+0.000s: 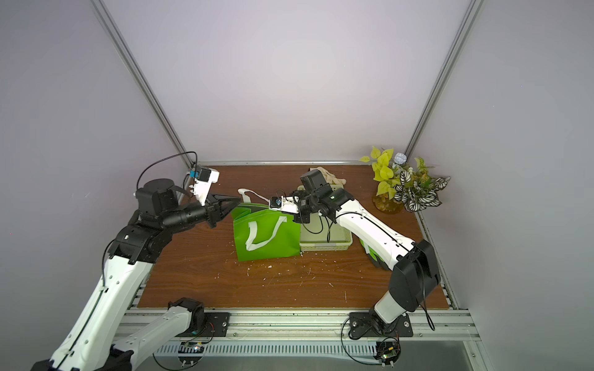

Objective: Place the ice pack in the delivery bag
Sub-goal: Seal the delivery bag at the center of the board.

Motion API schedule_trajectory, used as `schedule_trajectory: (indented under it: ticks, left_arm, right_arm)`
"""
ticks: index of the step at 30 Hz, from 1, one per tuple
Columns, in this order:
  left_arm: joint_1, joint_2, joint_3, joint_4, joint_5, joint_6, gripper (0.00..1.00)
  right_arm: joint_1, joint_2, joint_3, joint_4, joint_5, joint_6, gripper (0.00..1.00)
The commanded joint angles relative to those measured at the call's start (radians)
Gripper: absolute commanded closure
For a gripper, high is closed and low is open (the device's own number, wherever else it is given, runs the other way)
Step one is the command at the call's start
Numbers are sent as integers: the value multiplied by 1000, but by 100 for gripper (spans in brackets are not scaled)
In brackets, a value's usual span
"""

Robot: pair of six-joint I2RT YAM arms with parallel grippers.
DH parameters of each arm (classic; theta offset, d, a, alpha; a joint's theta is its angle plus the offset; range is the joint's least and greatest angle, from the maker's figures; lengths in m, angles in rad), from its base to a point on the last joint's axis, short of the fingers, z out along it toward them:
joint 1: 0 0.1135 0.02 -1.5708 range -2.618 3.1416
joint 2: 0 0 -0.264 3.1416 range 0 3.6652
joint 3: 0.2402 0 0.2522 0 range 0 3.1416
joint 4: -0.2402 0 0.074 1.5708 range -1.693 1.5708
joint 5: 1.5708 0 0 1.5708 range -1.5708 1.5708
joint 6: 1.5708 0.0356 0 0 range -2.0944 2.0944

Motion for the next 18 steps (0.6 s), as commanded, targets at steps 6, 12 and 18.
schedule_trajectory:
  ticks: [6,12,18]
  left_arm:
    - [-229,151,57,-11,-213,118,82]
    - [-228,226,104,-12,-293,167,84]
    - [-196,275,131,-21,-343,186,87]
  right_arm:
    - [3,-37,-6,0,23,-1,100]
    - [3,-37,-1,1,22,-3,100]
    - [3,-40,-6,2,26,-5,100]
